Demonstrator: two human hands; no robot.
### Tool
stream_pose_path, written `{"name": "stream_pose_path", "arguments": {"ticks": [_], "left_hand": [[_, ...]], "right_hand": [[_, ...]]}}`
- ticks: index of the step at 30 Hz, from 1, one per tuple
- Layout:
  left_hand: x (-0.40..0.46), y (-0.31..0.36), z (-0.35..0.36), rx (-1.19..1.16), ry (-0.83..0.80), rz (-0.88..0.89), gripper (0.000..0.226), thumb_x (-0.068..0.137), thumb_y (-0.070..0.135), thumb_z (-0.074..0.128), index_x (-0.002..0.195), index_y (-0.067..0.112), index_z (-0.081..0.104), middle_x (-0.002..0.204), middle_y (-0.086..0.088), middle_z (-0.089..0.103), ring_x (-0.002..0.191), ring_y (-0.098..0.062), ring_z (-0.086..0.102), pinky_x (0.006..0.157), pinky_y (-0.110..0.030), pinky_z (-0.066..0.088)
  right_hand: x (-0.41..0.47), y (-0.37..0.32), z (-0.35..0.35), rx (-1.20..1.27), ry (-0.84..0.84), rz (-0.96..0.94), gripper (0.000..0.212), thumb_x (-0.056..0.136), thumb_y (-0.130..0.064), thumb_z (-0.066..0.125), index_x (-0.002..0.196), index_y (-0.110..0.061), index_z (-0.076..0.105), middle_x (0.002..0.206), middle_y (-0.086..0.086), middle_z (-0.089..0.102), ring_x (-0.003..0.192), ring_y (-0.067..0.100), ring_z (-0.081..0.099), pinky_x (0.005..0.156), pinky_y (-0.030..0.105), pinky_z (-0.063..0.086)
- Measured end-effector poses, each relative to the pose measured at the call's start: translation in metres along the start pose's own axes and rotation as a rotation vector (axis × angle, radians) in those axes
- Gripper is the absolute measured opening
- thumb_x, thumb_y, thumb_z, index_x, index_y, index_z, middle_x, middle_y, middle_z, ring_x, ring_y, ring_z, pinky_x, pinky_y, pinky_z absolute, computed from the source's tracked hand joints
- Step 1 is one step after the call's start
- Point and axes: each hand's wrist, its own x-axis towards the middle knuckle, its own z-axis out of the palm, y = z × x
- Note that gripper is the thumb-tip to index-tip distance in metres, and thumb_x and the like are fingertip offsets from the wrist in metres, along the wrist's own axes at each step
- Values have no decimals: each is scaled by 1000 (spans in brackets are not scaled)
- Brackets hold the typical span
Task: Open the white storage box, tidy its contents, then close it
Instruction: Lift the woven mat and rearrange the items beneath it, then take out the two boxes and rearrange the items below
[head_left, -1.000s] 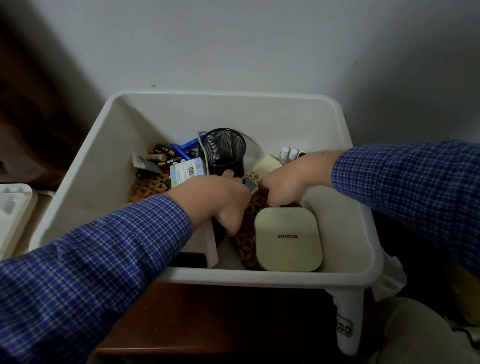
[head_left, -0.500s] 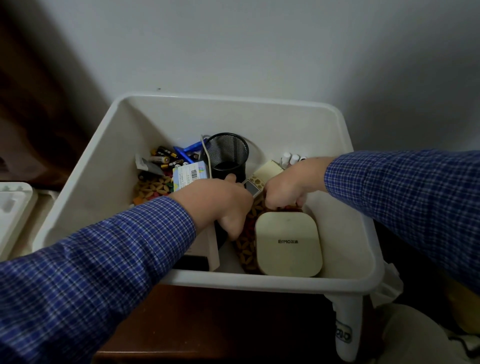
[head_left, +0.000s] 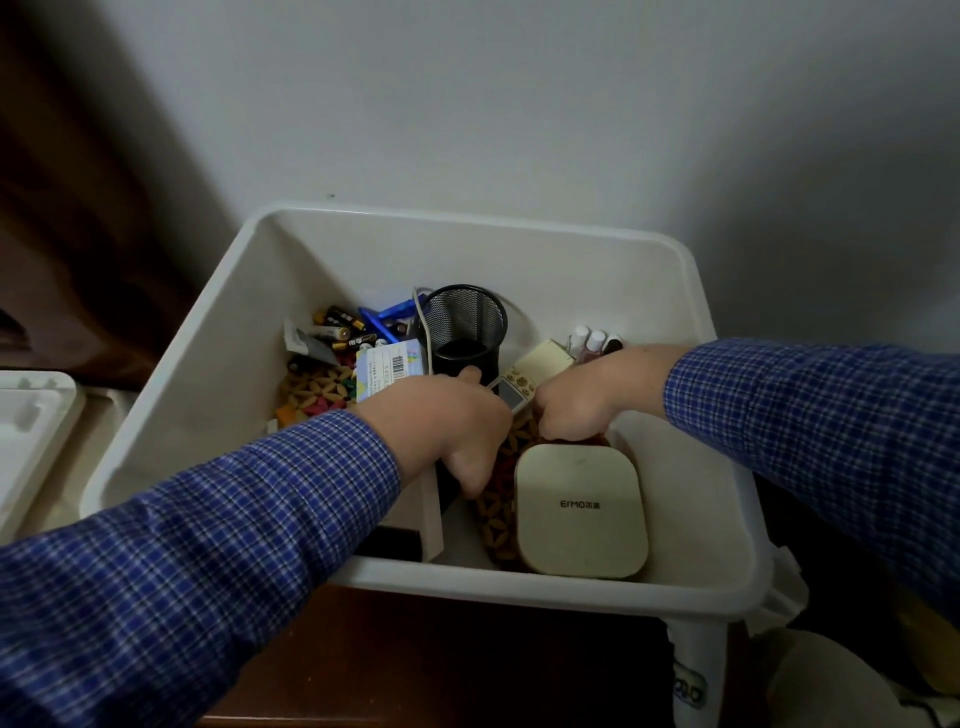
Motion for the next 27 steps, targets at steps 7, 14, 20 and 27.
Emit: {"name": "stream_pose_path", "arguments": {"ticks": [7, 14, 20, 27], "left_hand": [[-14, -3, -8, -126, 79, 72, 32, 87, 44, 68, 98, 15, 60, 97, -2, 61, 102, -25, 56, 67, -25, 42], [-86, -39, -17, -409, 433, 25, 46, 87, 43, 67, 128, 24, 61, 106, 6, 68, 93, -13, 65, 86, -33, 55], [-139, -82, 18, -445, 629, -205, 34, 90, 28, 65, 124, 21, 64, 97, 8, 67, 87, -13, 63, 83, -34, 55], [-131, -70, 49, -331, 423, -131, 31, 89, 40, 66, 114, 21, 65, 106, 2, 67, 94, -20, 63, 86, -39, 53]], "right_hand": [[-22, -3, -6, 4, 44, -35, 25, 97, -23, 45, 106, -7, 62, 91, 10, 63, 78, 21, 52, 66, 30, 45], [-59, -10, -17, 4, 237, -149, 31, 97, -24, 50, 118, -7, 64, 83, 0, 63, 75, 15, 61, 66, 33, 52], [-90, -13, -3, -79, 283, -157, 45, 97, -34, 52, 139, -18, 51, 110, 1, 68, 96, 16, 65, 88, 36, 55], [-98, -16, 23, -181, 235, -115, 51, 87, -41, 65, 128, -13, 54, 100, 0, 66, 86, 16, 63, 71, 32, 55]]}}
